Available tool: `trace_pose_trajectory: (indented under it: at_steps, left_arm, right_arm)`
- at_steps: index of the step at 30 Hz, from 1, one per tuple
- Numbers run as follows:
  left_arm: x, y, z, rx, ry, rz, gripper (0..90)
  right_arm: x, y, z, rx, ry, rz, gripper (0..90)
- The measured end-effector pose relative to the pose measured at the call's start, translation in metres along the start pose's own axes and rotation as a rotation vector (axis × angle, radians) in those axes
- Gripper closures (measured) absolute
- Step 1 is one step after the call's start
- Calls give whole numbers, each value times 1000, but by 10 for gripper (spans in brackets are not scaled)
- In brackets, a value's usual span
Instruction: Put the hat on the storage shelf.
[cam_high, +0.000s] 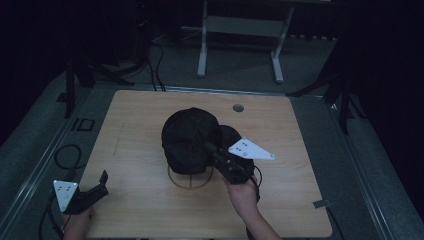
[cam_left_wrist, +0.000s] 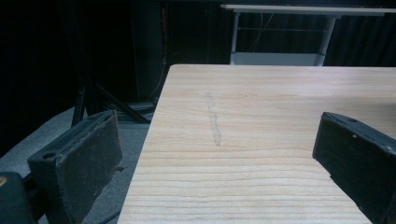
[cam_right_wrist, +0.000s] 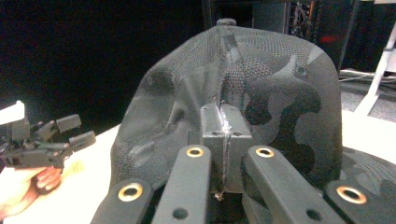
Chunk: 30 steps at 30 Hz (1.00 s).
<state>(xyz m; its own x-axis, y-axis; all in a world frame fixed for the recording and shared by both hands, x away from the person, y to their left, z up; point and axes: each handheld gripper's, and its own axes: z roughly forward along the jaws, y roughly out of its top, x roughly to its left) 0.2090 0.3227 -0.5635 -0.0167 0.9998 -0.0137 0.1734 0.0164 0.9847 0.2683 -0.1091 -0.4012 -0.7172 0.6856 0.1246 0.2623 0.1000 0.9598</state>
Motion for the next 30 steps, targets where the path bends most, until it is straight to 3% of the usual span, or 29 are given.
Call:
trace_pose_trajectory:
  at_steps: [12, 19, 25, 30]
  left_arm:
    - [0, 0, 0, 0, 0, 2, 18]
    - [0, 0, 0, 2, -1, 1, 18]
    - [0, 0, 0, 3, -1, 2, 18]
    - [0, 0, 0, 3, -1, 3, 18]
  right_arm:
    - [-2, -13, -8, 7, 15, 6, 889]
    - [-4, -9, -6, 24, -8, -6, 706]
    - [-10, -11, -5, 32, -24, 2, 686]
    - [-11, -12, -2, 44, -9, 5, 686]
